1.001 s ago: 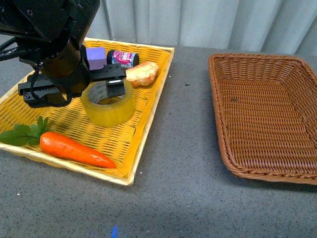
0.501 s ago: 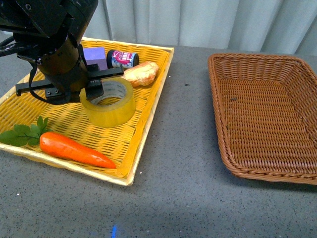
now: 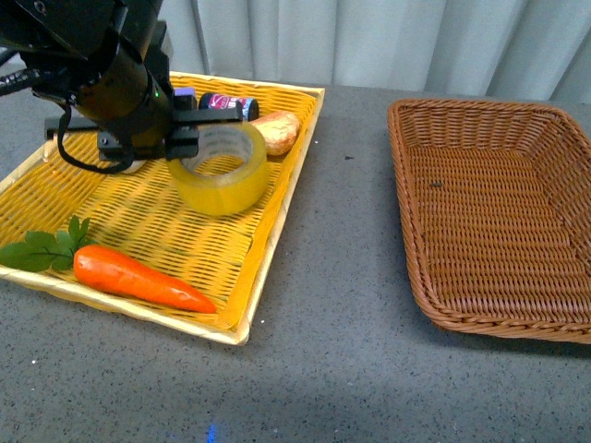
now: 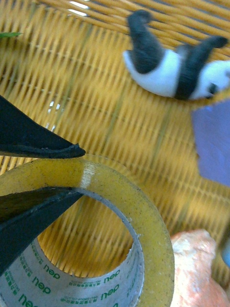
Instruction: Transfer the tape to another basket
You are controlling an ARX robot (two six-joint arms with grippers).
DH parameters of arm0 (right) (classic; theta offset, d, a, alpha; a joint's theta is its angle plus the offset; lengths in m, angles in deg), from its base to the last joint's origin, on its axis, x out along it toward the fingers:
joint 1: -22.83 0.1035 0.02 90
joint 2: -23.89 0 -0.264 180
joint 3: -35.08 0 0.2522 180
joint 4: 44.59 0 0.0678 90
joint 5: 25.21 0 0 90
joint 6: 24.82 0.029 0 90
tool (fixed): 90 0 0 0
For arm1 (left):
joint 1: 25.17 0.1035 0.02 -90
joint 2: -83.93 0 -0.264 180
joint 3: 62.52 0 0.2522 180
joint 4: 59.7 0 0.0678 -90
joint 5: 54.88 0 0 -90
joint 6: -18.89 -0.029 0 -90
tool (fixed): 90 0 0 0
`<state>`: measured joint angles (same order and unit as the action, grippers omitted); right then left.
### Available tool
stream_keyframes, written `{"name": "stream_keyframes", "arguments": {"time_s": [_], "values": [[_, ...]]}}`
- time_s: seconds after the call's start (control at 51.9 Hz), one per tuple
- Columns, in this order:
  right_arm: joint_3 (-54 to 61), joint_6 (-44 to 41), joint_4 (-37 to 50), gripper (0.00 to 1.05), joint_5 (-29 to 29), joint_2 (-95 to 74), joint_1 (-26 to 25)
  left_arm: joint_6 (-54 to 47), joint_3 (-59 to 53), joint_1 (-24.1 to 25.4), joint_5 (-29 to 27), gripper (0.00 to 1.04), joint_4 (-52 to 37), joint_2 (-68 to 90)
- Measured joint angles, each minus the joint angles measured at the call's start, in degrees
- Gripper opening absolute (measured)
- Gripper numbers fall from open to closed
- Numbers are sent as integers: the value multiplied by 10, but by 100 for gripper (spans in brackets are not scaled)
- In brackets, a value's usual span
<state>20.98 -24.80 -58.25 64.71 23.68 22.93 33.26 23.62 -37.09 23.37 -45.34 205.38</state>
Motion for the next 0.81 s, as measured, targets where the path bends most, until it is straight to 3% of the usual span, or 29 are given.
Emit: {"name": "stream_keyframes", "arguments": {"time_s": [0.25, 0.501, 0.809], "values": [[0, 0, 0, 96, 0, 0, 0, -166, 4, -12, 89, 14, -45, -56], [0, 0, 0, 96, 0, 0, 0, -297, 20, -61, 200, 14, -35, -69], [0, 0, 0, 96, 0, 0, 0, -384, 51, -126, 234, 14, -20, -69]]}}
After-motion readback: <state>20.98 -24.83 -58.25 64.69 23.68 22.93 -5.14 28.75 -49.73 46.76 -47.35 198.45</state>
